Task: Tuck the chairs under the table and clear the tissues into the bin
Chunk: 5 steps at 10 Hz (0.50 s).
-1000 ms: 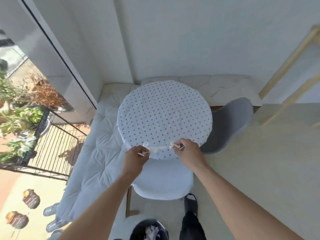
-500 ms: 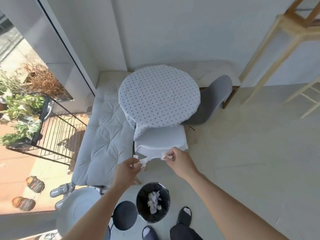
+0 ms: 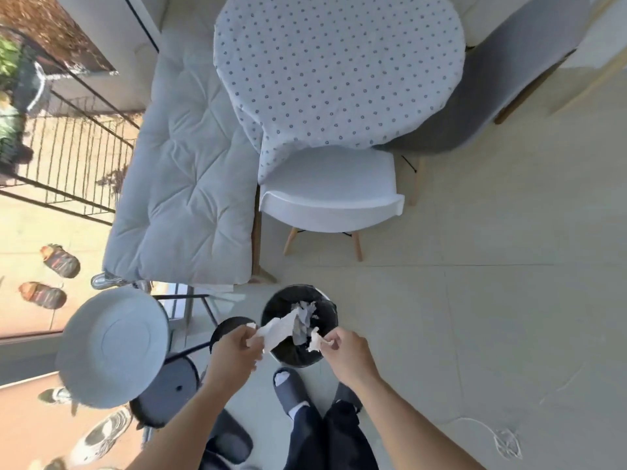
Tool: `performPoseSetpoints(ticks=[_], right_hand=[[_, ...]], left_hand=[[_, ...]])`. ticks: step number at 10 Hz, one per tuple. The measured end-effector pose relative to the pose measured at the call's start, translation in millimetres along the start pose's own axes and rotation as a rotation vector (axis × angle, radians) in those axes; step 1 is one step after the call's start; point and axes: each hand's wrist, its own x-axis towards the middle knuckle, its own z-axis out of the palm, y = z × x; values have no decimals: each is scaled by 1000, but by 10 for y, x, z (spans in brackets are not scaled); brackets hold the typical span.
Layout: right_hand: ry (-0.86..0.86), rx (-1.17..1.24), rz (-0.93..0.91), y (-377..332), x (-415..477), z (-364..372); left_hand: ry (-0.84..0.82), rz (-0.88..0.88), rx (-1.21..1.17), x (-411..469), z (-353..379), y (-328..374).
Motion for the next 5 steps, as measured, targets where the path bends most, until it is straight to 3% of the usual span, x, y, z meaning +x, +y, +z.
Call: performPoseSetpoints(ticks=[2, 3, 4, 5], right_hand=[[22, 59, 107, 603, 933, 658], [20, 3, 70, 837, 1336, 981], [-181, -230, 49, 901, 1441, 1134], [-213, -276, 61, 945, 1267, 1077]], left_hand=[[-1, -87, -80, 820, 739, -520], [4, -30, 115, 1179, 1067, -724], [-236, 22, 475, 1390, 1277, -869], [-454, 110, 749, 1330, 1329, -786]])
